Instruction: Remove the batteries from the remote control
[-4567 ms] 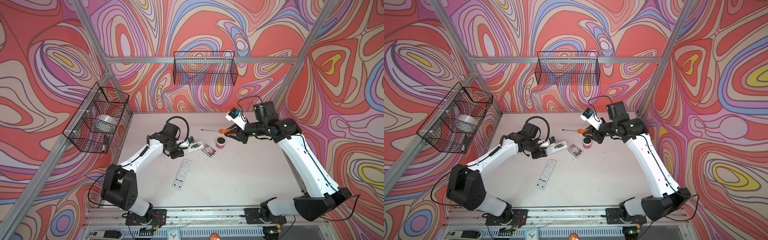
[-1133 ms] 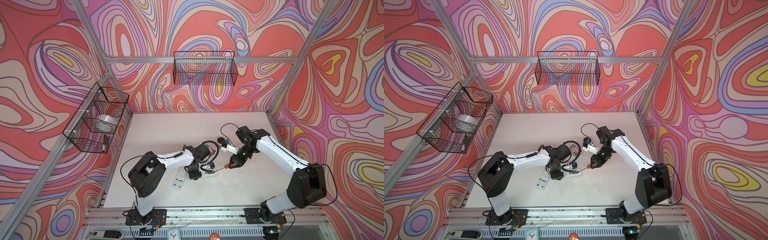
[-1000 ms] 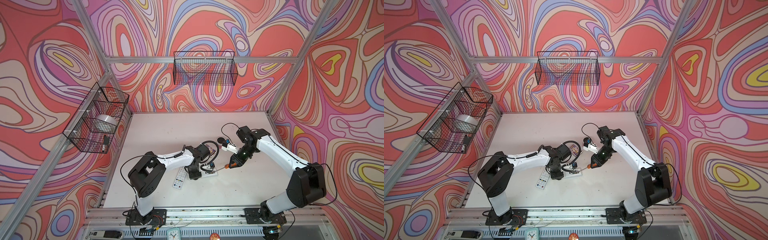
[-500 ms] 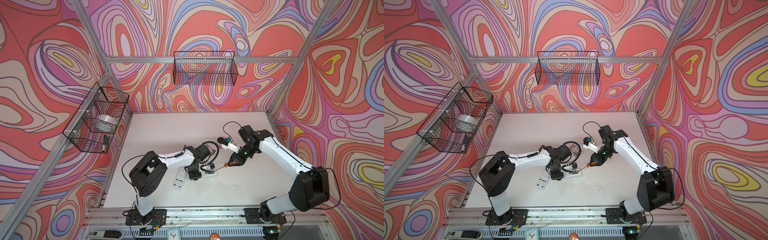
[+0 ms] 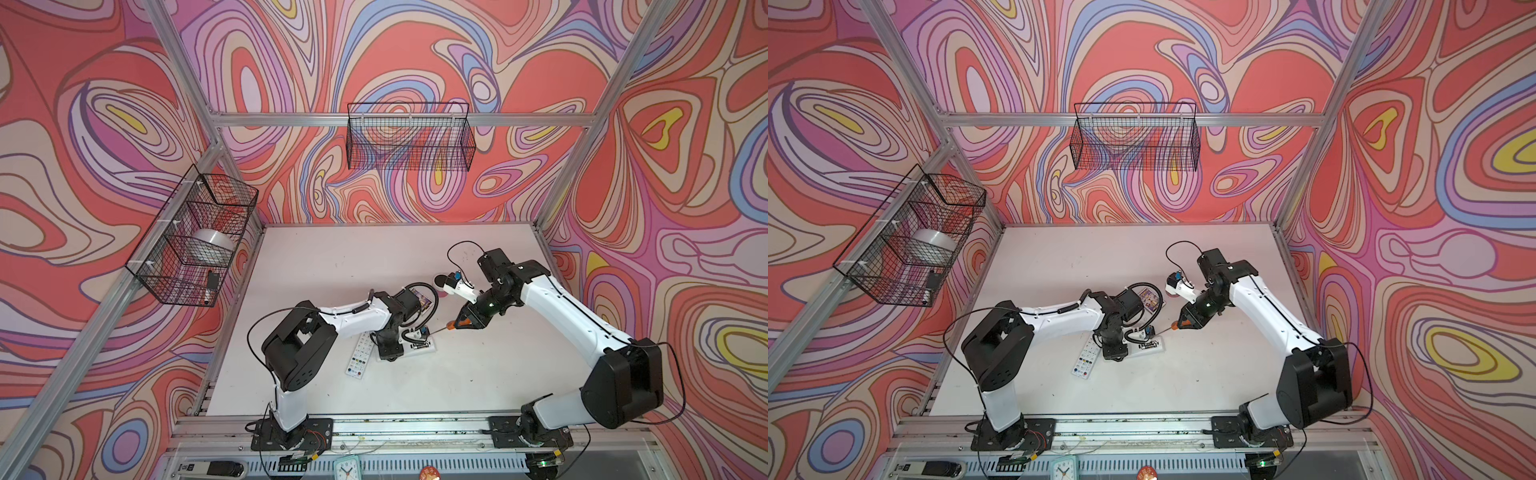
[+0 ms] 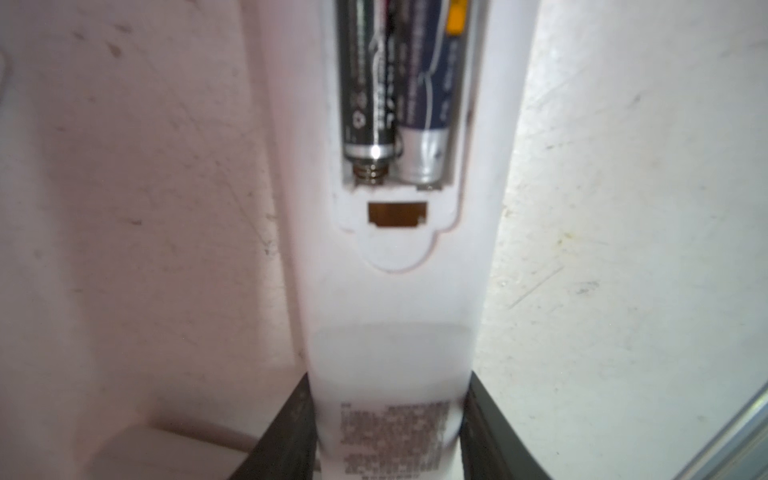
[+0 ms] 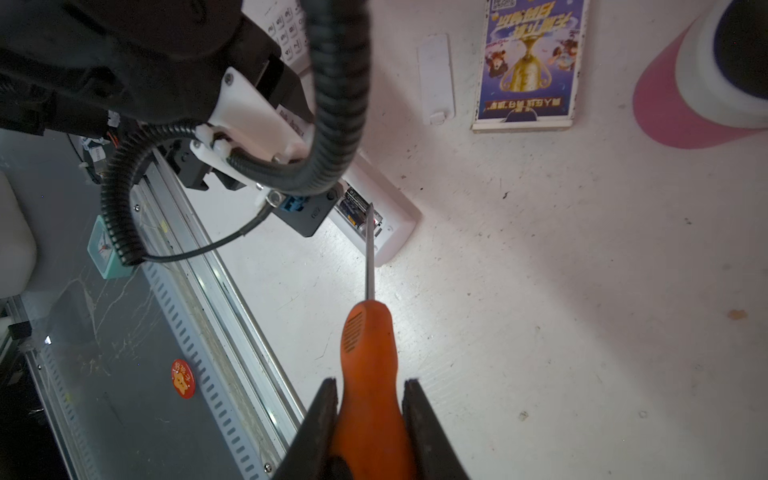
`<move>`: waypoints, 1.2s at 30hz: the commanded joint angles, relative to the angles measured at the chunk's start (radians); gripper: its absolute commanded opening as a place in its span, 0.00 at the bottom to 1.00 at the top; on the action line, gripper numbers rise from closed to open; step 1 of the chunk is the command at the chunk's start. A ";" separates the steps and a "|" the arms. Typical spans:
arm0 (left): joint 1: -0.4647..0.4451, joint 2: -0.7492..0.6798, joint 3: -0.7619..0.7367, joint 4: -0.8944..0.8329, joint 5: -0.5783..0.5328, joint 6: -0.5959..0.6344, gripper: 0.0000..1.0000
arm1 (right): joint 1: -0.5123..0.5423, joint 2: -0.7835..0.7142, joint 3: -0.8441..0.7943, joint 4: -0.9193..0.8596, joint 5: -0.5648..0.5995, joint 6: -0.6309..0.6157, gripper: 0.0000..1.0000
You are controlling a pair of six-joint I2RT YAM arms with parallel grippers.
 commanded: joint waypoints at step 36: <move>0.276 0.354 0.324 -0.408 1.056 -0.468 0.06 | -0.010 0.078 0.208 -0.038 0.041 0.117 0.00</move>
